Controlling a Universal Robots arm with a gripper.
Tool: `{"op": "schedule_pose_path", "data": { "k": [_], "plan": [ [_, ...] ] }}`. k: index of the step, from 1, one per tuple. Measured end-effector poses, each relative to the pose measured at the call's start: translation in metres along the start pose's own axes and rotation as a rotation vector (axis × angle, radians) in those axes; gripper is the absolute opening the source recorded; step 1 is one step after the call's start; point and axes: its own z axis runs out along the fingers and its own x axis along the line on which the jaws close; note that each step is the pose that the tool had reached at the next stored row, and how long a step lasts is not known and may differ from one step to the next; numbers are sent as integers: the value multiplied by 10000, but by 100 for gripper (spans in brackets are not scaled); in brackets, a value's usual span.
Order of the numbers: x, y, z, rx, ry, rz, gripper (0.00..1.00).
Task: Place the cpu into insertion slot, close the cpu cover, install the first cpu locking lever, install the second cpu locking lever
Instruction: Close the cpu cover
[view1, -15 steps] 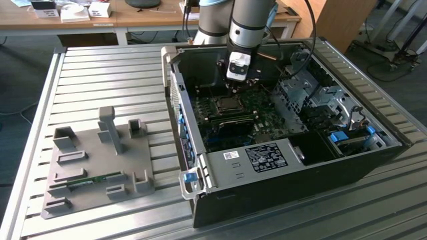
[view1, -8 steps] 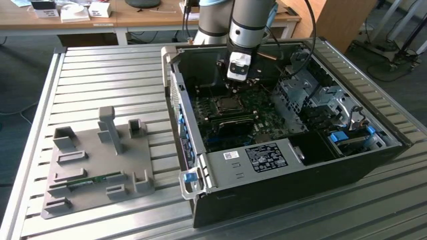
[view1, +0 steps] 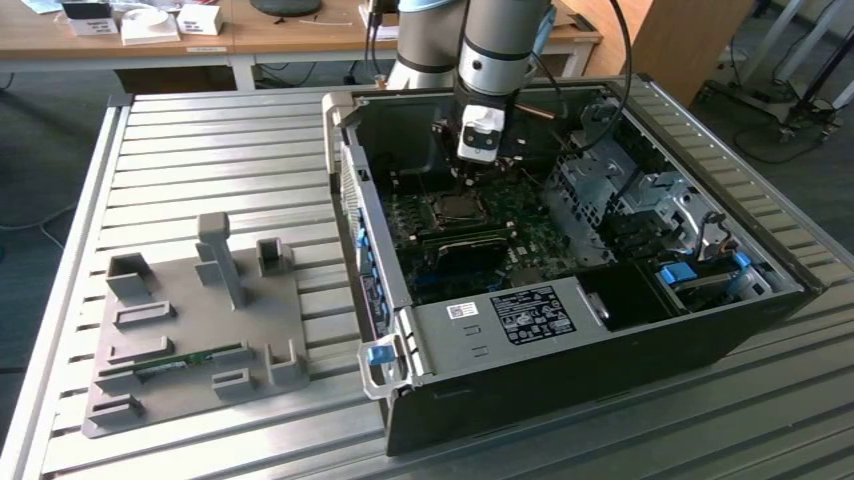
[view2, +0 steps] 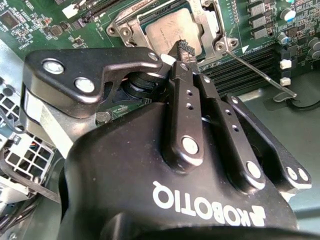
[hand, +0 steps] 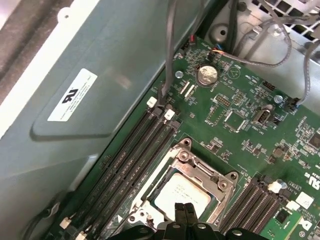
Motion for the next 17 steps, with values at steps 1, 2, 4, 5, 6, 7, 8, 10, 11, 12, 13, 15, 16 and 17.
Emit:
{"op": "schedule_pose_path", "data": {
  "k": [1,2,4,5,6,7,8,10,11,12,13,15,16,17],
  "plan": [
    [0,0,0,1,0,-1,11],
    [0,0,0,1,1,-1,11],
    [0,0,0,1,0,-3,11],
    [0,0,0,1,0,-3,11],
    [0,0,0,1,0,-3,11],
    [0,0,0,1,1,-20,11],
    [0,0,0,3,3,-82,11],
    [0,0,0,8,10,-306,11],
    [0,0,0,11,14,-448,11],
    [0,0,0,13,18,-594,11],
    [0,0,0,19,23,-759,11],
    [0,0,1,25,35,-1115,11],
    [0,0,2,29,40,-1295,11],
    [0,0,3,33,46,-1474,11]
  ]
}}
